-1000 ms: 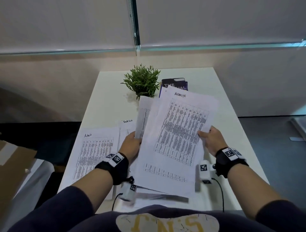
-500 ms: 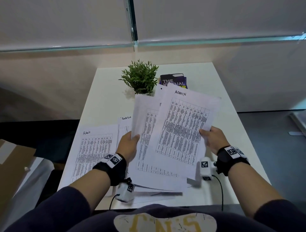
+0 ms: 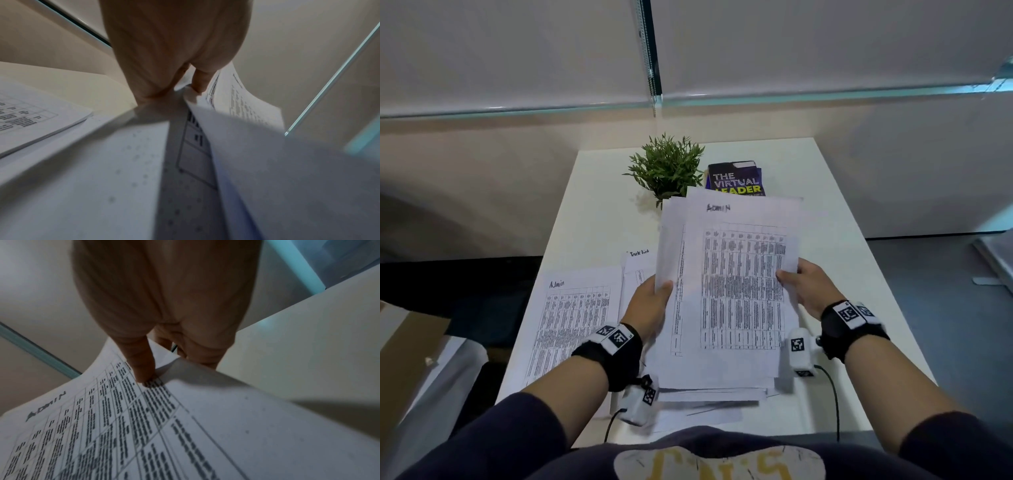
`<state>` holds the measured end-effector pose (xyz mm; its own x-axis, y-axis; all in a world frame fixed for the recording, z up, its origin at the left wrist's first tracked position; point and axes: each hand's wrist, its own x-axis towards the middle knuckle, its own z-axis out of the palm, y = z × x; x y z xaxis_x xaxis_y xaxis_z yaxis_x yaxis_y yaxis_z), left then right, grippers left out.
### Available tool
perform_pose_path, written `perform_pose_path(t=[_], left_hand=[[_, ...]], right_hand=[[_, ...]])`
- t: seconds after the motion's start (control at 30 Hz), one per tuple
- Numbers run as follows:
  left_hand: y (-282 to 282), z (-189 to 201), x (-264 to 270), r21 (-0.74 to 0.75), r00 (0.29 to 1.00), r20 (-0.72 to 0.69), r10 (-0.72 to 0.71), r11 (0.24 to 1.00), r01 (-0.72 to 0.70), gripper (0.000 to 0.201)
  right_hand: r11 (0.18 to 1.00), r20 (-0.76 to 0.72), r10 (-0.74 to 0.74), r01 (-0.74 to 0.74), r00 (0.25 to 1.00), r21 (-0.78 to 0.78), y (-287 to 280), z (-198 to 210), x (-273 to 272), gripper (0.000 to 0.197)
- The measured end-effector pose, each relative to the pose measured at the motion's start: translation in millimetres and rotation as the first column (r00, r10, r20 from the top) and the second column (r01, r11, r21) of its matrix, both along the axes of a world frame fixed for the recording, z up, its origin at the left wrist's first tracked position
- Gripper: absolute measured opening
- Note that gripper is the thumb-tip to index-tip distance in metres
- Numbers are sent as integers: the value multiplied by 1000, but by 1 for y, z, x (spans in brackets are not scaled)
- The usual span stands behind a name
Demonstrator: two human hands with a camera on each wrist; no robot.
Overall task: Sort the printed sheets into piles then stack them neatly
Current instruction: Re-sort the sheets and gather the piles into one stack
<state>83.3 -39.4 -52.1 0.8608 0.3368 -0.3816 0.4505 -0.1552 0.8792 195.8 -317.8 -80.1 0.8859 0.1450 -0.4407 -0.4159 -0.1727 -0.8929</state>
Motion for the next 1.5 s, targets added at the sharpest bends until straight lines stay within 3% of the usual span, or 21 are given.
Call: perform_pose_path(t=[0.07,0.13,0.17,0.23,0.3,0.43,0.53,0.67,0.77,0.93,1.07,1.17,1.27,1.4,1.5], left_hand=[[-2,-2,2,-3,1000,-23,-6,1000,6,32],[-4,-1,1,-45,999,-37,-11,999,9,41],[-5,-1,1,-80,999,-41,-16,997,12,49],[-5,-1,0,-124,999,-34,-41,992,37,65],[-5,1,-1,-61,996,-18,-89,994,87,67],[0,5,1,97,994,26,-102,990,99,39],[3,14,5,-23,997,79,-11,1000,13,33],[7,16,11,-129,993,113,-25,991,40,29],[11,-8,12,-7,989,-48,-142,990,142,25],[18,-76,3,332,912,-365,-189,888,318,43],[4,-107,3,413,873,-472,-127,842,346,78],[-13,-114,7,435,852,-509,-122,818,377,102],[-26,-119,11,449,840,-533,-105,806,385,110],[-35,-124,13,415,825,-554,-111,823,389,88],[-39,-124,13,367,890,-417,-187,861,353,29]], right_hand=[[1000,-6,25,-25,1000,-2,11,1,-2,32],[999,-53,35,-37,998,-33,20,1,-4,72],[998,-63,36,-39,997,-48,24,1,-5,79],[999,-65,14,-17,998,-50,33,0,-6,68],[1000,-56,8,-7,998,15,41,0,-8,62],[993,-28,68,-66,997,96,51,5,-9,59],[979,-48,113,-103,992,175,51,8,-7,28],[992,6,118,-118,993,36,45,6,-2,14],[998,110,4,4,994,-69,27,0,7,15],[959,73,-272,277,959,-57,-31,-7,14,26],[939,-19,-345,344,939,-21,-56,-16,8,57],[943,-14,-305,300,952,-145,-57,-25,0,36],[933,-24,-318,308,948,-187,-50,-32,-6,18],[938,-73,-324,309,943,-158,-44,-36,-9,8],[940,-68,-291,272,954,-206,-48,-38,-8,29]])
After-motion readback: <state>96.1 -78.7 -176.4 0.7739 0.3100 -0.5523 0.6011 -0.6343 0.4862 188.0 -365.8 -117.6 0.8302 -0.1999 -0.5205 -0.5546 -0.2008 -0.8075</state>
